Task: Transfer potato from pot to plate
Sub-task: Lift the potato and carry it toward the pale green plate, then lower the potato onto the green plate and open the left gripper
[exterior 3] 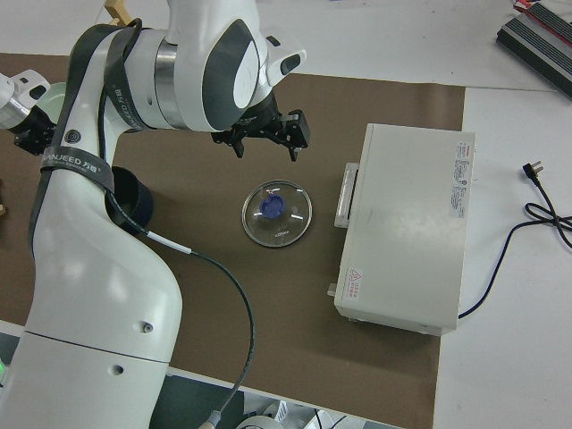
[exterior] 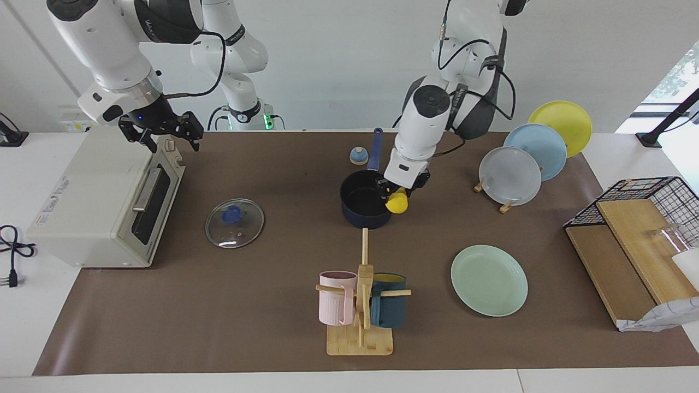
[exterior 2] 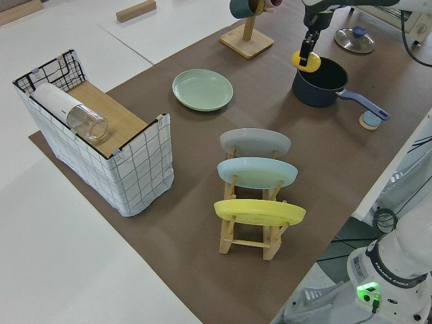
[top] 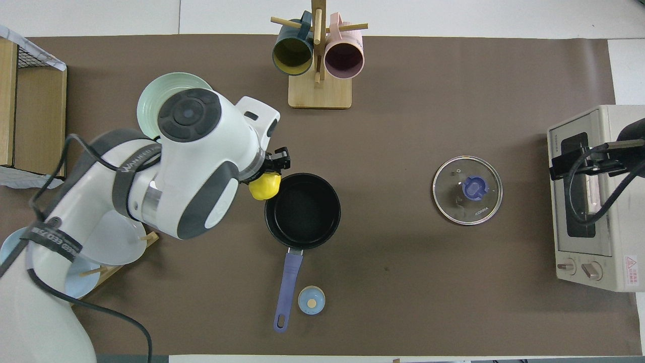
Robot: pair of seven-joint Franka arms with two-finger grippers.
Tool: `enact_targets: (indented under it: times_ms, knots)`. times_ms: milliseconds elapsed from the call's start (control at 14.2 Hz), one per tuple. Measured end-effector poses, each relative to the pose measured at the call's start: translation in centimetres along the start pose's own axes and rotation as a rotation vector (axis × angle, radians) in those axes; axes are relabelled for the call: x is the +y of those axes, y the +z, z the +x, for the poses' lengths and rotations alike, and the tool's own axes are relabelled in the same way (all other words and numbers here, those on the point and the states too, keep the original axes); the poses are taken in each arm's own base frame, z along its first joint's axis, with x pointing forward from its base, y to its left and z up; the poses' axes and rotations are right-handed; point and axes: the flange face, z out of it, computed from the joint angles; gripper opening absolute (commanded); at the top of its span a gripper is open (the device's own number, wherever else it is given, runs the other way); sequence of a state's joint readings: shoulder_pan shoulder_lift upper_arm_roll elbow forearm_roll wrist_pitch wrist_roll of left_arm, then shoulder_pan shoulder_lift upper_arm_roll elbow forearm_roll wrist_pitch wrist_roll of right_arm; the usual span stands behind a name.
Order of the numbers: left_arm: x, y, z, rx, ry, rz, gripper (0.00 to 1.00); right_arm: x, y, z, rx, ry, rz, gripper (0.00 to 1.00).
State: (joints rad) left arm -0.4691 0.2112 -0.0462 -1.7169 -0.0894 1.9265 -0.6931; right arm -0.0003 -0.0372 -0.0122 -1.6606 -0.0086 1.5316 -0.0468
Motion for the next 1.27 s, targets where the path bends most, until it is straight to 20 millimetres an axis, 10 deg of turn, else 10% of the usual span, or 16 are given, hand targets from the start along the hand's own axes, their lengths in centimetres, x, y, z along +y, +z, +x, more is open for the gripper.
enact_targets:
  times_ms: [211, 422, 915, 1266]
  knots:
    - [-6.1, -6.2, 5.6, 0.010, 0.003, -0.044, 0.00, 0.1, -0.2, 0.0, 0.004, 0.002, 0.000, 1.00]
    - [-11.6, -7.9, 10.3, 0.043, -0.018, -0.064, 0.00, 0.3, -0.3, 0.0, 0.007, 0.008, 0.000, 1.00]
    - [-17.8, 1.6, 19.1, 0.132, 0.043, -0.031, 0.00, 1.1, -0.5, -0.1, 0.009, 0.022, 0.002, 1.00]
    - [-18.1, 7.7, 20.9, 0.119, 0.078, -0.024, 0.00, 0.8, -0.5, -0.1, 0.006, 0.018, 0.002, 1.00]
